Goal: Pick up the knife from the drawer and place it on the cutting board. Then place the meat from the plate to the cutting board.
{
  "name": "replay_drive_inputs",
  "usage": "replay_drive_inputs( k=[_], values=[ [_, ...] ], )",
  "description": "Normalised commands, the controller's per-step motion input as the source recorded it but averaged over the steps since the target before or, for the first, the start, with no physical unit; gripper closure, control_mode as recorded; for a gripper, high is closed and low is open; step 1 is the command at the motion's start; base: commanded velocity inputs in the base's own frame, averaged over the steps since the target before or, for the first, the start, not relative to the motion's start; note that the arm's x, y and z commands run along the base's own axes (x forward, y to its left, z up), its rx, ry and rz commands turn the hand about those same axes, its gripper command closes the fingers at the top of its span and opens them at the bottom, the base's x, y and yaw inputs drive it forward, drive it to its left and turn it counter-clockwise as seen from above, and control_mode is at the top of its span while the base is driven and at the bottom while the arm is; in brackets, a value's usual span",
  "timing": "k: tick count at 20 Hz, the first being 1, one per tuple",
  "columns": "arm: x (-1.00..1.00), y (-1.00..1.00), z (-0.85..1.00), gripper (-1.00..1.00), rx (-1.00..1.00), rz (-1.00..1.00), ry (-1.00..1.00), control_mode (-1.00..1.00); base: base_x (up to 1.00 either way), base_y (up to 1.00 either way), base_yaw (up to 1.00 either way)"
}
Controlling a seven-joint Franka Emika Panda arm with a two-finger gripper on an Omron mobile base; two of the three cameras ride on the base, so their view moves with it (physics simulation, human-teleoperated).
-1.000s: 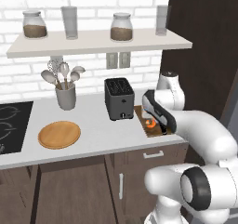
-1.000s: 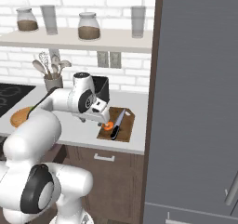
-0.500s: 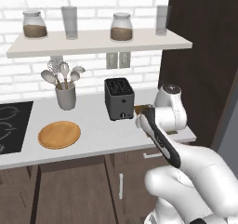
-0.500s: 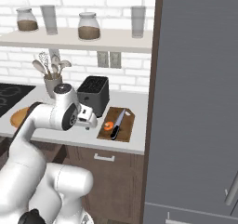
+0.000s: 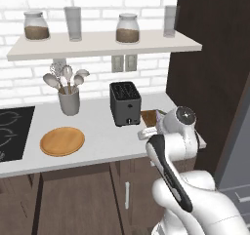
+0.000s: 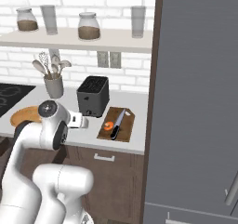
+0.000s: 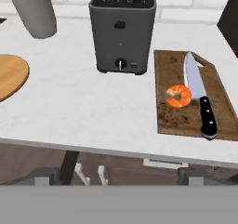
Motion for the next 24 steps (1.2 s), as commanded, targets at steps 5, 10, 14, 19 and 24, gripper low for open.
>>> replay_drive_inputs(
  k=[5, 10, 14, 19, 24],
  values=[
    [0.25, 0.15, 0.15, -1.00, 0.00, 0.02, -0.27, -1.00, 0.00, 0.00, 0.00],
    [0.45, 0.06, 0.24, -1.00, 0.00, 0.00, -0.25, -1.00, 0.00, 0.00, 0.00],
    [0.21, 0.07, 0.27, -1.00, 0.02, 0.00, -0.24, -1.00, 0.00, 0.00, 0.00],
    [-0.03, 0.05, 0.34, -1.00, 0.07, 0.01, -0.23, -1.00, 0.00, 0.00, 0.00],
    [-0.02, 0.06, 0.31, -1.00, 0.06, 0.03, -0.06, -1.00, 0.00, 0.00, 0.00]
  ],
)
